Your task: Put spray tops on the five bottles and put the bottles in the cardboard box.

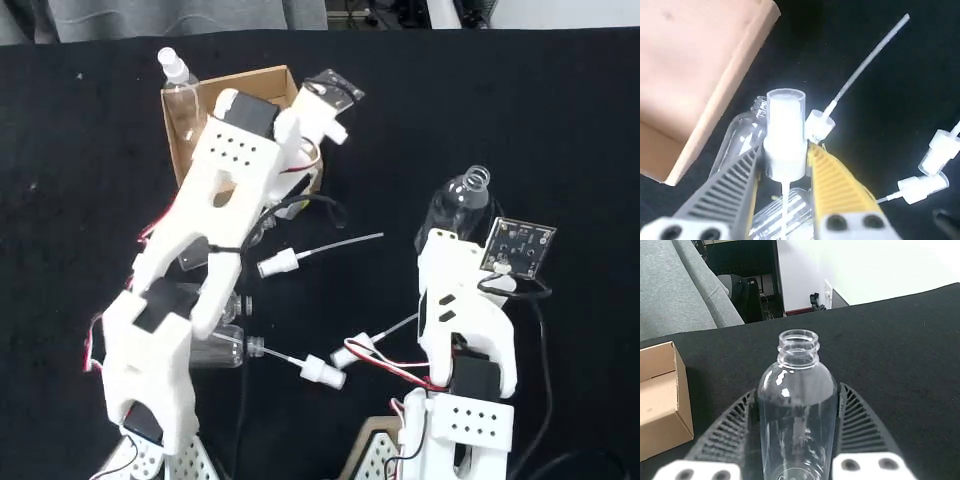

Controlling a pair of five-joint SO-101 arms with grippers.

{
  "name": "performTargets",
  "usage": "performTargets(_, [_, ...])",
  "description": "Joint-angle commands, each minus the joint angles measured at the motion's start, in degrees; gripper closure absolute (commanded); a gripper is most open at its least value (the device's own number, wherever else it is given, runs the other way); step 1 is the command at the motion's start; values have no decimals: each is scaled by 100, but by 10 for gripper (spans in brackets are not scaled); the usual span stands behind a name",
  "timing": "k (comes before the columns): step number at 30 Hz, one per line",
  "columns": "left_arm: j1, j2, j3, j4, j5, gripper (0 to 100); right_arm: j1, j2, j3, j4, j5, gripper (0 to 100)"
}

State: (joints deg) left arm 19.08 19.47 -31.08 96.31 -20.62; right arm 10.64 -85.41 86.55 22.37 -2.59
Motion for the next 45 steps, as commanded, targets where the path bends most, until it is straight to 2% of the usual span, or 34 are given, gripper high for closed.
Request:
performTargets(1, [-66, -862, 681, -571, 53, 971, -202, -154, -136, -167, 9, 910])
performTargets(9, [-119, -2382, 2536, -1758, 62, 971, -237, -154, -119, -167, 18, 910])
performTargets(14, [-119, -3086, 3415, -2453, 352, 971, -237, -154, -119, -167, 18, 910])
performTargets(19, [-119, -3516, 3890, -2804, 413, 971, -255, -154, -119, -167, 18, 910])
performTargets(36, [-127, -5257, 5675, -4387, 1714, 971, -941, -154, -101, -141, 9, 913])
performTargets(45, [-646, -6136, 6316, -4976, 2338, 970, -1530, -163, 4, -158, 9, 913])
